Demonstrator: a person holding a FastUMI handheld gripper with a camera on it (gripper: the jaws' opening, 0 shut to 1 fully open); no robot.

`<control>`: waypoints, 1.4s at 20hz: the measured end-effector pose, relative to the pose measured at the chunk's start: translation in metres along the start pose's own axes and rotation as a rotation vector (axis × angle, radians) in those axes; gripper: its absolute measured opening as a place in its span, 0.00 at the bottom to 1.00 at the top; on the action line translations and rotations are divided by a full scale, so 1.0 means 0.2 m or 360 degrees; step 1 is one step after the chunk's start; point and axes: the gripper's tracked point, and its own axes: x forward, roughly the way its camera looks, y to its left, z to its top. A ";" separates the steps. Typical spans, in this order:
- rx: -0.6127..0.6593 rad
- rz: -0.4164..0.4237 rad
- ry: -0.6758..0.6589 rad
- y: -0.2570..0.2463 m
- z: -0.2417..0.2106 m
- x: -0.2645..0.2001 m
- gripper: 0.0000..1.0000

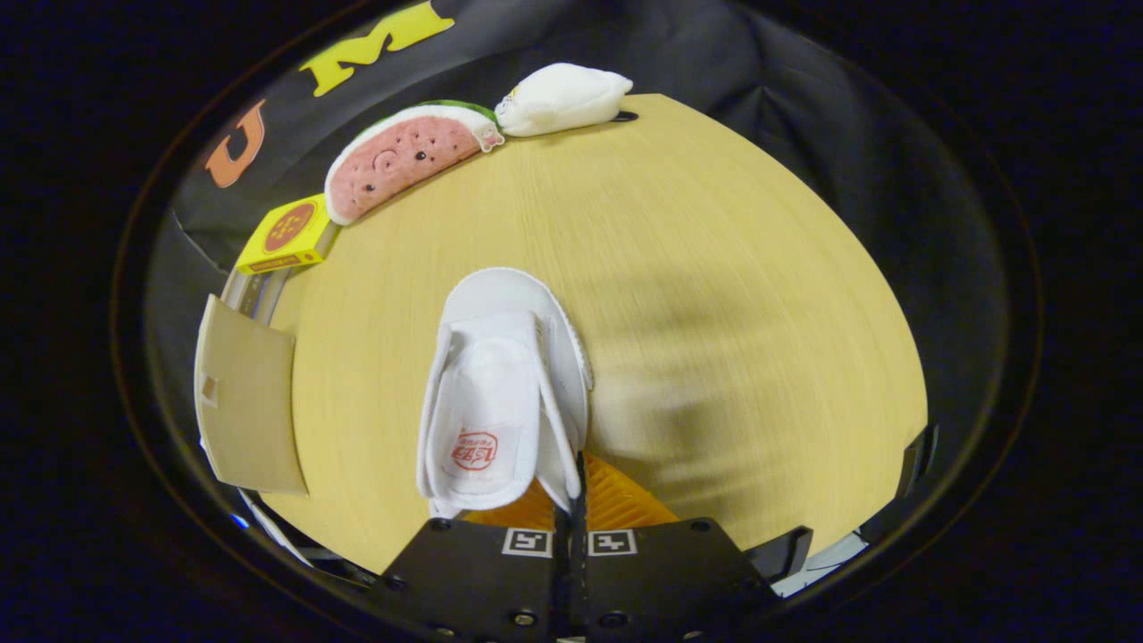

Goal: Open the storage box then place both shoes into the box .Put the left shoe in first, then the right shoe, with the right side of both shoes facing outward in a uniform manner.

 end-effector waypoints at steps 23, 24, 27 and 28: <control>-0.0134 0.0289 -0.0312 1.36 -0.08 -0.72 0.00; -0.0141 0.0306 -0.0307 1.46 -0.09 -0.71 0.00; -0.0197 0.0352 -0.0268 1.75 -0.13 -0.68 0.00; -0.0194 0.0388 -0.0268 1.84 -0.14 -0.67 0.00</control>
